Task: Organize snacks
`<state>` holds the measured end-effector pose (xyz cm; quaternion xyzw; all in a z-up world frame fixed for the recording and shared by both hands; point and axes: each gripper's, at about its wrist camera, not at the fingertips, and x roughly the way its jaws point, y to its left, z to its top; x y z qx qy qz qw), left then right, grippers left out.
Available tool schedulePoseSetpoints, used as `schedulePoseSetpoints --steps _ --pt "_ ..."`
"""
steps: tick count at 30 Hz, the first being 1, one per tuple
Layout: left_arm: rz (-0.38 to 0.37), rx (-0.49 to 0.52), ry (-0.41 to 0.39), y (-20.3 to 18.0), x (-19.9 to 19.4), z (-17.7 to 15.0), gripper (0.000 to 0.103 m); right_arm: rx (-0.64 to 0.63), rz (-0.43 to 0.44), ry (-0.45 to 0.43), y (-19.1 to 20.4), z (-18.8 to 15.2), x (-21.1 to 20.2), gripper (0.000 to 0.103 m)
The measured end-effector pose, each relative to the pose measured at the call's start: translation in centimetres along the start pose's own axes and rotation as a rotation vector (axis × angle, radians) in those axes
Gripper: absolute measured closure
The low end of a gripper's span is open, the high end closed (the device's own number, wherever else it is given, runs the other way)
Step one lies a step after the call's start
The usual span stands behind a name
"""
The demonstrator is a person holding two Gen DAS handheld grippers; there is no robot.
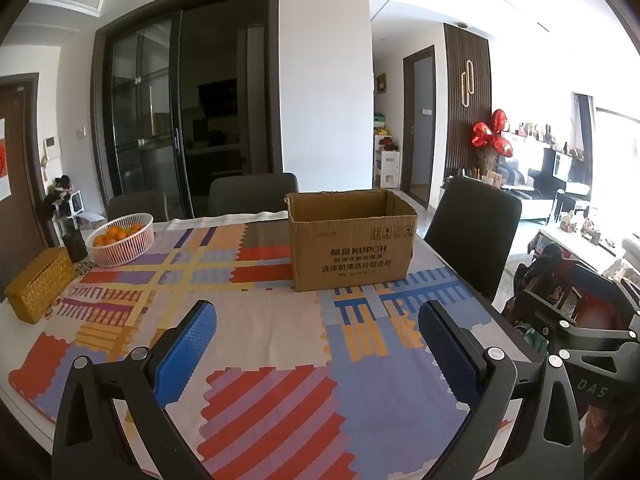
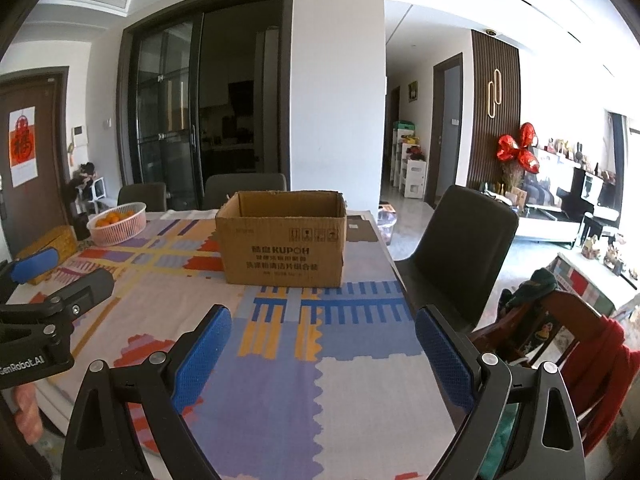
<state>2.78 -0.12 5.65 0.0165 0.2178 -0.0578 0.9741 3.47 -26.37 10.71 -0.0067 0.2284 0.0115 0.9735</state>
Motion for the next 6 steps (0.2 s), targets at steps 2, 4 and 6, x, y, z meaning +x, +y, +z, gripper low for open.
schedulePoseSetpoints --steps 2,4,6 --pt "-0.001 0.002 0.001 0.01 0.01 0.0 0.0 0.001 0.002 0.002 -0.19 -0.1 -0.03 0.009" --pt "-0.002 0.002 0.004 0.03 -0.01 -0.07 0.0 -0.001 0.002 0.006 -0.22 -0.27 0.19 0.009" --pt "-0.003 0.002 0.005 -0.01 0.03 -0.13 0.0 -0.001 0.005 0.009 -0.29 -0.46 0.25 0.009"
